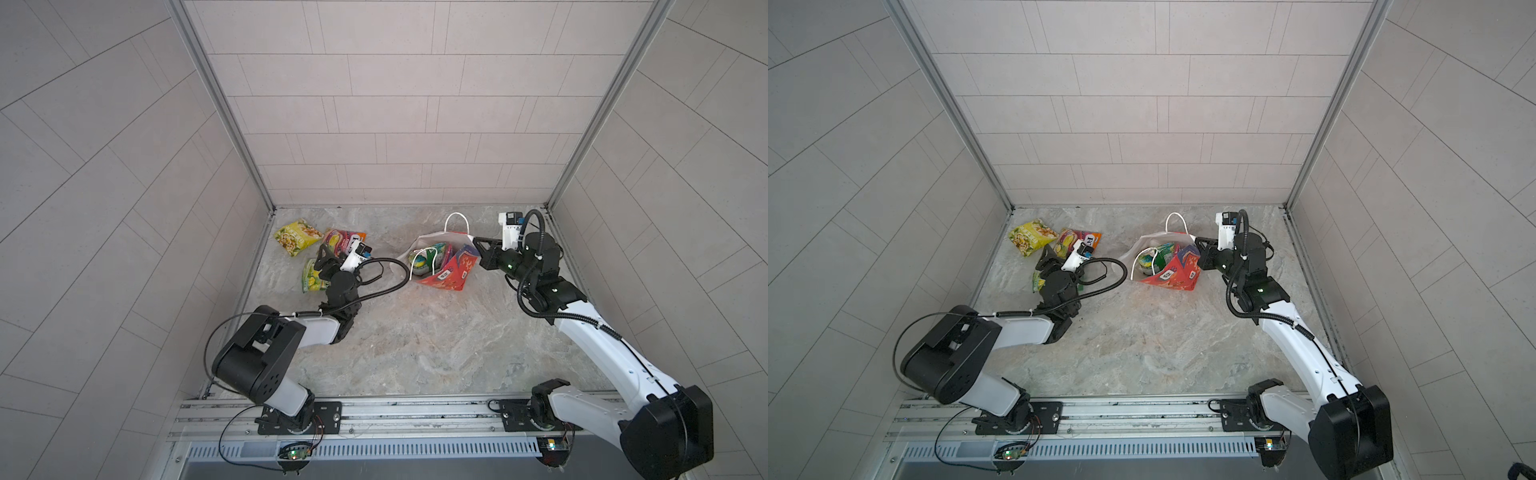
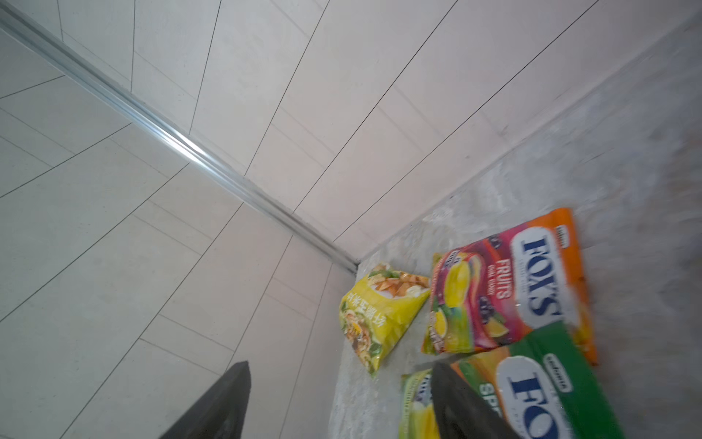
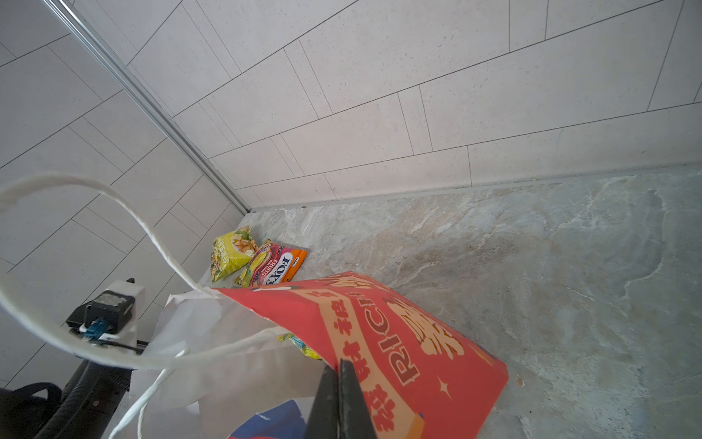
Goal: Take the snacks out of the paper bag
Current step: Place the snack at the middle-left of the table, then rotate the snack at the top-left of the table.
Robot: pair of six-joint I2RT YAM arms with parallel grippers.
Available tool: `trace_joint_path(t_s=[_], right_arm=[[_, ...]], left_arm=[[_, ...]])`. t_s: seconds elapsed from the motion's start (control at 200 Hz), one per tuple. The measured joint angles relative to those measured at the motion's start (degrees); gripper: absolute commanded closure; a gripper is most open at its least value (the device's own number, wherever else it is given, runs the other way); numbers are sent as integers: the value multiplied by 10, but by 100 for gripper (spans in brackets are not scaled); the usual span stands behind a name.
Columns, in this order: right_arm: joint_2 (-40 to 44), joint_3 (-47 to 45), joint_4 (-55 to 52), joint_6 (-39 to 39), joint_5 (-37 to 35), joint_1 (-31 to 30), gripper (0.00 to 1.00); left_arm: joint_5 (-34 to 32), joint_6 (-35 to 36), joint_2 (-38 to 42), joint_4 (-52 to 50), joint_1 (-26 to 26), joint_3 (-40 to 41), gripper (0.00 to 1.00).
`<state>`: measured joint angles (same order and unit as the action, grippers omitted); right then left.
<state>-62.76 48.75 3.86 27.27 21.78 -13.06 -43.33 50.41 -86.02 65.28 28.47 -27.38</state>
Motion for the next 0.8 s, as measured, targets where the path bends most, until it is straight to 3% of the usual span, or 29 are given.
trace_joint_path(t_s=[0.08, 0.195, 0.325, 0.46, 0.575, 0.685, 0.796], right_arm=[[0, -1, 3, 2, 0, 0, 100], [0, -2, 7, 5, 0, 0, 100], [0, -5, 12, 9, 1, 0, 100], [0, -5, 15, 11, 1, 0, 100], [0, -8, 18, 12, 1, 0, 100], [-3, -10, 21, 12, 0, 0, 100], [-3, -10, 22, 12, 0, 1, 100]], left_arm=[[22, -61, 71, -82, 15, -2, 19], [79, -214, 195, -266, -3, -49, 19], [125, -366, 226, -409, -32, -149, 23], [205, -500, 151, -541, -87, -247, 32], [274, -578, 48, -652, -177, -327, 30], [335, -601, -59, -739, -252, -433, 23], [360, -579, -159, -821, -303, -558, 16]])
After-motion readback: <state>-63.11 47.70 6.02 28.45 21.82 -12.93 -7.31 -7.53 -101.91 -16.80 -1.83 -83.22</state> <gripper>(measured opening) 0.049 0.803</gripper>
